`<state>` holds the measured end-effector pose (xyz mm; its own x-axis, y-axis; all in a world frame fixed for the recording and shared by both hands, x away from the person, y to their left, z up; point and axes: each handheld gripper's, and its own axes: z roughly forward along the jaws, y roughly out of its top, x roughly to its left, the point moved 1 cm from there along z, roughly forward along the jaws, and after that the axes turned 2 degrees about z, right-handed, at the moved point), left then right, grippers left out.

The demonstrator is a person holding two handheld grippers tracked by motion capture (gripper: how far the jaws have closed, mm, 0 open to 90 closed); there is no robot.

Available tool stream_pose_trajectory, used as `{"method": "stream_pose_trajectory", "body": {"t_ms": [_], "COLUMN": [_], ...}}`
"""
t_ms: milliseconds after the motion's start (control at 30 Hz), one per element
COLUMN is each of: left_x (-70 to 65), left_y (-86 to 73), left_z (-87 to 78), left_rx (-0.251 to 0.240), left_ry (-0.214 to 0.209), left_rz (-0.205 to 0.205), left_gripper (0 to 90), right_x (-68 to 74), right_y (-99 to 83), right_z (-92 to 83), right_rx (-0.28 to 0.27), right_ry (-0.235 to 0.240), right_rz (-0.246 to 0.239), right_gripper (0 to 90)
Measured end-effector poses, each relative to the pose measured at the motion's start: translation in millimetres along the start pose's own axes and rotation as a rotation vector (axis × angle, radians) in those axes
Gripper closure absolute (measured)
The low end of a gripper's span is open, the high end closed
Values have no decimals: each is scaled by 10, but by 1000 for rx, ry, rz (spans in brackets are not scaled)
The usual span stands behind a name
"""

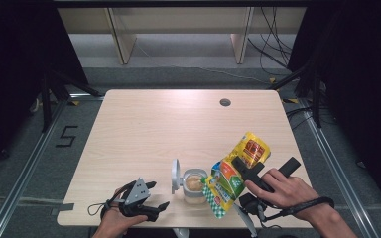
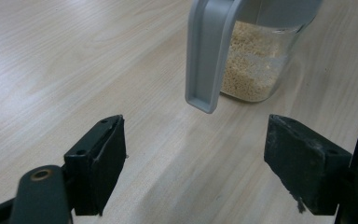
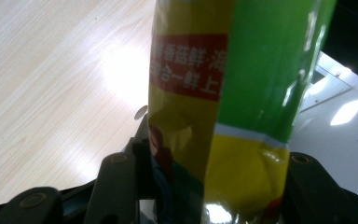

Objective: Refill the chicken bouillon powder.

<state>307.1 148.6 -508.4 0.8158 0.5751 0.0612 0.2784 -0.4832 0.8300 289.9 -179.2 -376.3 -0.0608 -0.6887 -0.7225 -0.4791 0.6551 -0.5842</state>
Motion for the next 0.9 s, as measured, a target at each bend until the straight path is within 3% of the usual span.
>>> {"method": "stream_pose_trajectory", "body": {"t_ms": [33,67,100,367,533,900], "left_x": [0,-17,1,-4,-18,-21], "left_y": [1,-5,1,1,-5,-7], "left_z": [0,2,-1,5,8,20], "left_rx": [0,0,0,-6,-2,-10], "left_ry": [0,-3,0,-2,-5,1], "left_rz": [0,-30,1,-6,-32,-36], "left_gripper": [205,205,205,205,205,205], "right_x": [0,1,1,5,6,21], "right_y": [0,-3,-4,-1,1,-12], "right_z": [0,-2,-1,8,6,1], "right_rx": [0,-1,-2,-6,-7,-10], "right_ry": [0,-5,-7,-5,-2,-8], "right_rz": [0,1,-1,-3,-2,14], "right_gripper": [572,572,572,583,585,587]}}
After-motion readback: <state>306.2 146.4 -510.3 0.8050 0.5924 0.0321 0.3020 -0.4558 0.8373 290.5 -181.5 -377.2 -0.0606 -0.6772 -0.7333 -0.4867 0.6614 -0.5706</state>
